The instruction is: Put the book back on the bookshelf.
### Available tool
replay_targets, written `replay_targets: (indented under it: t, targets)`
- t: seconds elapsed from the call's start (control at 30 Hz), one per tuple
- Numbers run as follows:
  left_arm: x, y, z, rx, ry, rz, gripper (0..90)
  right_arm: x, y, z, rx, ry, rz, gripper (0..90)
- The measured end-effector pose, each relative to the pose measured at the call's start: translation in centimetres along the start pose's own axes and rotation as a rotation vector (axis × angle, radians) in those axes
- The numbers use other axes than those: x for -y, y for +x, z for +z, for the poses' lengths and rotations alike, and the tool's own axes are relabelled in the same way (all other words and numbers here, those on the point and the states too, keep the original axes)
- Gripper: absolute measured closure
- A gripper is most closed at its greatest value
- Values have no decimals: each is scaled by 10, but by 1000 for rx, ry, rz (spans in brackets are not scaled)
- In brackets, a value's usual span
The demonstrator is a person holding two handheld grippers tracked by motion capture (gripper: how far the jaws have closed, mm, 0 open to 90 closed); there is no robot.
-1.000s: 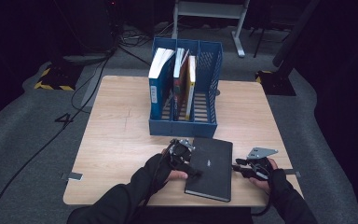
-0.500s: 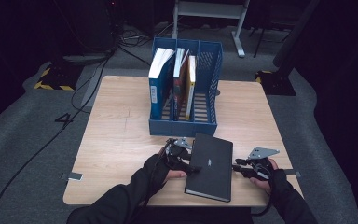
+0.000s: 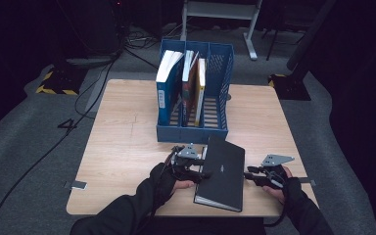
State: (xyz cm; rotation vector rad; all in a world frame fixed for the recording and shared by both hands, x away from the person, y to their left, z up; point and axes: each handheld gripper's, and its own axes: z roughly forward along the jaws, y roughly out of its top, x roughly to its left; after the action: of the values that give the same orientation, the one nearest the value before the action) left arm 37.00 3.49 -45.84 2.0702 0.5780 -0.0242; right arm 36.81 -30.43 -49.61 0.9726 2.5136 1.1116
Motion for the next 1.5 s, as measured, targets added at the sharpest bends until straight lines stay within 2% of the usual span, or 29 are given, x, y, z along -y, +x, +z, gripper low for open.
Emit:
replay_targets:
  t: [0.2, 0.27, 0.33, 0.4, 0.43, 0.47, 0.5, 0.53, 0.6, 0.67, 0.73, 0.8, 0.9, 0.97, 1.0, 1.03, 1.07, 1.1, 1.13, 1.17, 1.27, 1.4, 1.5]
  targets:
    - [0, 6, 1, 36, -4, -53, 441, 0, -1, 0, 1, -5, 1, 648]
    - [-2, 8, 2, 41, 5, -57, 438, 0, -1, 0, 6, -5, 5, 649]
    - [-5, 13, 4, 54, 26, -80, 432, 0, -2, 0, 11, -6, 7, 649]
    - [-7, 15, 7, 38, 32, -106, 425, 0, -3, 0, 19, -8, 11, 651]
    - [-8, 14, 9, 39, 36, -99, 395, 1, -3, 1, 19, -11, 14, 654]
    - [-10, 14, 12, 36, 57, -95, 321, 1, -3, 0, 18, -11, 19, 655]
    - [-11, 14, 14, 35, 82, -105, 288, 1, -3, 0, 19, -10, 18, 655]
    - [-12, 16, 16, 41, 83, -129, 279, 1, -3, 0, 19, -10, 17, 655]
    - [-11, 17, 18, 49, 81, -138, 282, 1, -3, 1, 18, -13, 19, 654]
    - [-11, 18, 25, 47, 96, -172, 281, 1, -3, 1, 17, -14, 20, 654]
    - [-13, 16, 32, 44, 103, -171, 265, 1, -3, 1, 16, -16, 21, 654]
    - [-16, 14, 36, 16, 113, -154, 259, 1, -3, 1, 18, -16, 18, 654]
    - [-19, 15, 39, 25, 127, -161, 251, 1, -4, 1, 16, -17, 18, 655]
    - [-21, 16, 40, 30, 126, -163, 258, 1, -4, 1, 15, -17, 18, 654]
    - [-21, 17, 38, 30, 110, -166, 288, 1, -4, 1, 17, -17, 16, 655]
    - [-22, 18, 34, 41, 74, -166, 339, 1, -3, 1, 18, -17, 15, 654]
    - [-23, 20, 29, 69, 34, -171, 432, 1, -3, 1, 18, -17, 15, 649]
    - [-25, 19, 25, 89, 8, -163, 493, 1, -4, 1, 17, -19, 19, 640]
    - [-27, 15, 23, 96, -8, -134, 533, 1, -4, 1, 13, -22, 24, 627]
    - [-29, 10, 21, 75, -10, -108, 556, 1, -4, 2, 9, -22, 23, 620]
    - [-30, 5, 20, 54, -28, -85, 560, 0, -2, 2, 21, -15, 15, 583]
    - [-27, -2, 18, 26, -60, -52, 565, 1, -1, 1, 9, -16, 17, 560]
    - [-26, -11, 14, 4, -81, 6, 565, 0, -2, 2, 8, -12, 20, 556]
